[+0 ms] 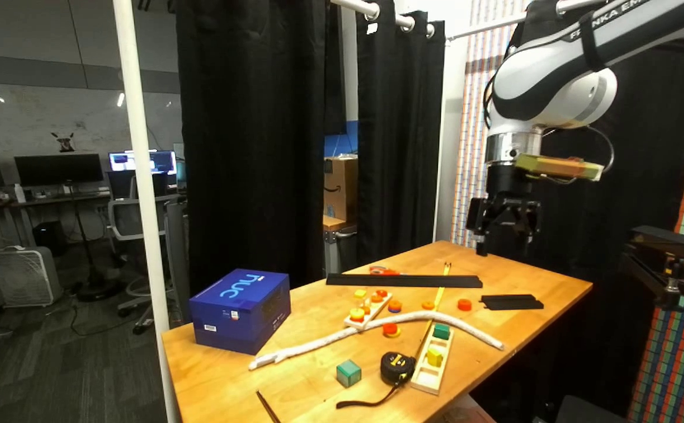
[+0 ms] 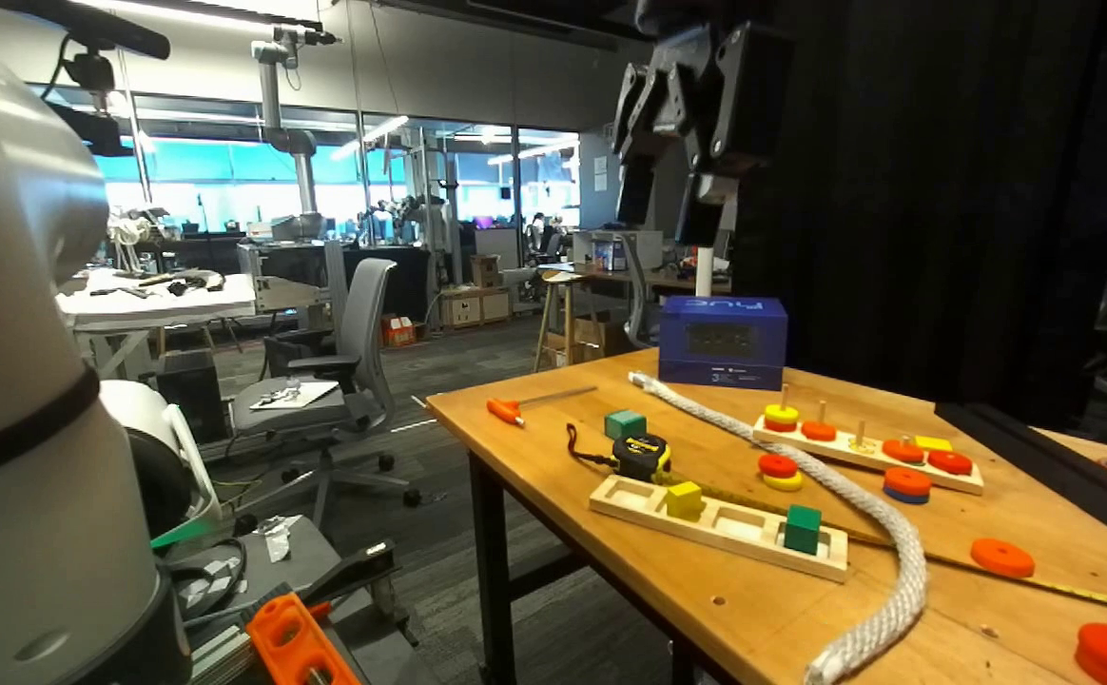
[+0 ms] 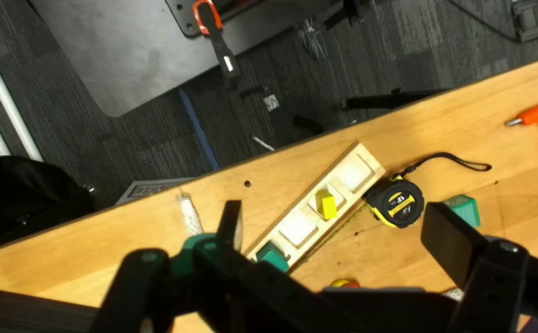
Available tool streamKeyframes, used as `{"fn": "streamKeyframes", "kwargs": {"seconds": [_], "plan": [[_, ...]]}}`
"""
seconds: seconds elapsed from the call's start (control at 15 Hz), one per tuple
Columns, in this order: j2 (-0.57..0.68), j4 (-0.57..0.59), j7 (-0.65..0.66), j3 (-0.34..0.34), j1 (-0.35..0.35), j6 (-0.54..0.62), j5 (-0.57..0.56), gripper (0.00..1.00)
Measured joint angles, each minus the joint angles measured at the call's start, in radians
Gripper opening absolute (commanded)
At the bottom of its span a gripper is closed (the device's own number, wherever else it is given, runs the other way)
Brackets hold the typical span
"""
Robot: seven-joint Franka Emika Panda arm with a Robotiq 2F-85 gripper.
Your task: Remove the yellow object from the wooden structure
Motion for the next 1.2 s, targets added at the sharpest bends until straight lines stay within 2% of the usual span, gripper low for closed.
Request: {"fn": "streamKeyframes", "kwargs": {"seconds": [0.2,0.4,0.6,0.87,1.2], "plan": [[0.099,-0.032,0.141,0.115,0.045,0.181,0.047,1.00],[0.249,-0.027,0.286,0.219,0.094,0.354,0.055,1.00],[0.428,0.022,0.423,0.288,0.127,0.496,0.042,1.00],[0.628,0.161,0.554,0.289,0.156,0.551,-0.025,1.00],[0.774,0.343,0.619,0.229,0.196,0.551,-0.054,1.00]]}}
